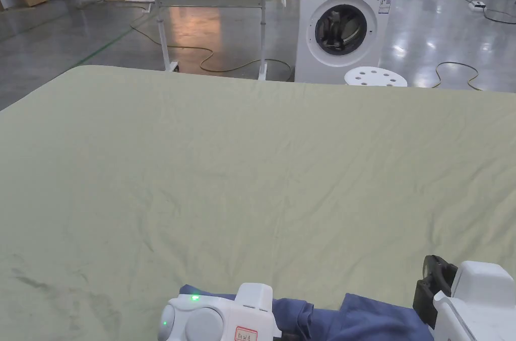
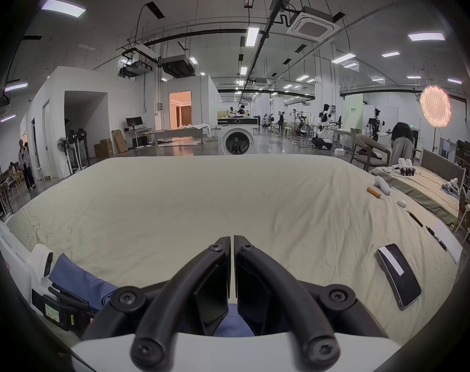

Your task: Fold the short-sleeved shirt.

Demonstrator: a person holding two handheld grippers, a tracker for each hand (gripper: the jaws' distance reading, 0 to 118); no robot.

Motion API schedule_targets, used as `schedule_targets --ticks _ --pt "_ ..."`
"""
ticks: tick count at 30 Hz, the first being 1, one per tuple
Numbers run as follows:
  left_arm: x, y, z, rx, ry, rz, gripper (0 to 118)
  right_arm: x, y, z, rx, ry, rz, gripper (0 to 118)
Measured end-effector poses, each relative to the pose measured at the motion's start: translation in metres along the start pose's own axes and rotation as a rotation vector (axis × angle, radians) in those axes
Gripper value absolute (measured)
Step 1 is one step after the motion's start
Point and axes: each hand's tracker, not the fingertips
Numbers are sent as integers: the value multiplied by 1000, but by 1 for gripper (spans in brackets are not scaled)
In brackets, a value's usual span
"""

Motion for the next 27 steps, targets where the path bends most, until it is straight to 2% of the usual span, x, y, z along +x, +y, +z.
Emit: schedule_targets --ticks 6,11,13,16,18,22,27 --pt "-3 -5 7 -22 -13 -40 9 -2 -2 -1 -5 4 -2 2" --pt "-13 -2 40 -50 -48 -57 10 -7 0 0 4 16 0 2" --pt "-23 0 63 -19 -45 -48 18 -8 2 1 14 20 3 2" --pt "-49 5 105 103 -42 23 47 -9 7 3 41 23 6 2" --pt "-69 7 127 171 -7 58 56 -9 10 5 64 20 1 2" --pt "-117 5 156 248 50 161 57 -10 18 7 92 19 -9 2" --pt "-176 -4 146 205 -121 310 64 -13 22 7 95 33 -10 2"
